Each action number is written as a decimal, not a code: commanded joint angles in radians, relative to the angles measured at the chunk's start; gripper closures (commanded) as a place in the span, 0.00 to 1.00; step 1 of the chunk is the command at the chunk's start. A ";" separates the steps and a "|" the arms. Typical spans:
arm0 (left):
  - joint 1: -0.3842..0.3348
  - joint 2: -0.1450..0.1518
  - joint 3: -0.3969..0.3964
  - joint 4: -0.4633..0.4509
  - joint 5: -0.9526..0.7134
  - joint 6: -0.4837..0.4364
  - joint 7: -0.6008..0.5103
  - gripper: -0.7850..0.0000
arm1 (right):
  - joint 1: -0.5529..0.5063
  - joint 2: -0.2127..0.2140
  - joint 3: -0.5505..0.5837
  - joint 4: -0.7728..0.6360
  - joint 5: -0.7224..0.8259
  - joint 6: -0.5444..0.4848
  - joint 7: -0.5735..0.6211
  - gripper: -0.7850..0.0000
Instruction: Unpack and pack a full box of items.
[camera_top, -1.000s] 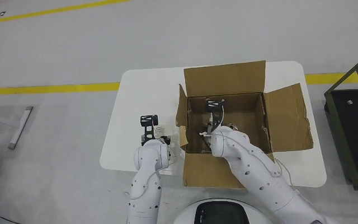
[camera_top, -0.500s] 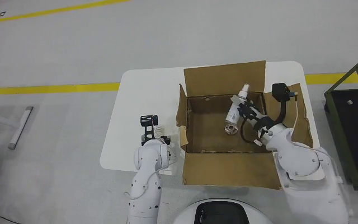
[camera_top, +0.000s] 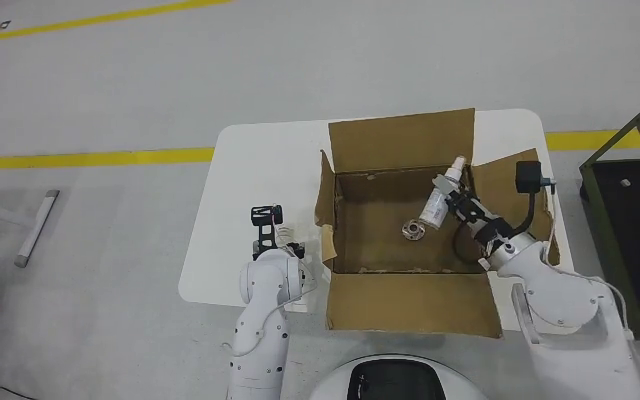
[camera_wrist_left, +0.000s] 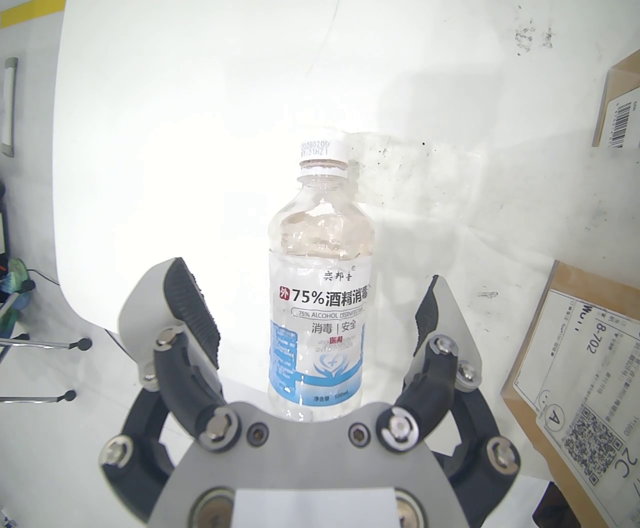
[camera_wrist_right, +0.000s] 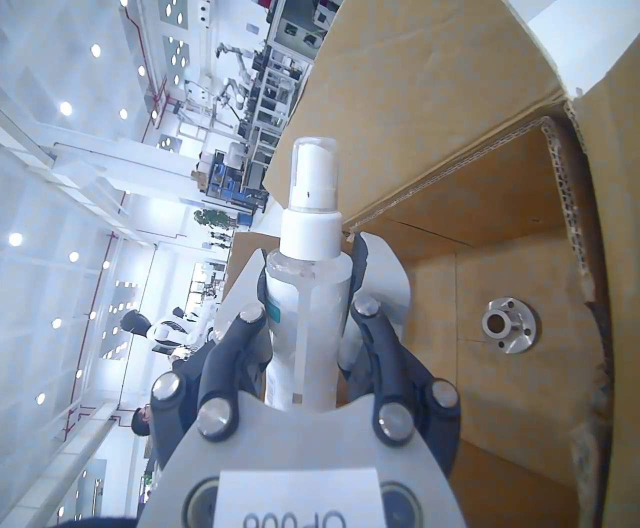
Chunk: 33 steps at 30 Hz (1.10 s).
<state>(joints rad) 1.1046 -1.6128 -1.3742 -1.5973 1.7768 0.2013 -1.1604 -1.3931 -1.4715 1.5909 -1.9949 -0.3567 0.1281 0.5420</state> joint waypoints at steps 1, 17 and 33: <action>0.000 0.000 0.000 0.000 0.000 0.000 0.000 0.00 | 0.000 0.001 -0.006 -0.008 0.002 -0.011 -0.011 1.00; 0.000 0.000 0.000 0.000 0.000 0.000 0.000 0.00 | -0.125 0.081 0.582 -0.246 -0.262 0.001 0.240 1.00; 0.000 0.000 0.000 0.000 0.000 0.000 0.000 0.00 | -0.322 0.112 0.416 -0.112 -0.646 -0.155 0.411 1.00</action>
<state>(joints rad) 1.1046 -1.6128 -1.3742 -1.5973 1.7768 0.2013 -1.1604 -1.7124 -1.3593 2.0247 -2.1198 -0.9957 -0.0260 0.9593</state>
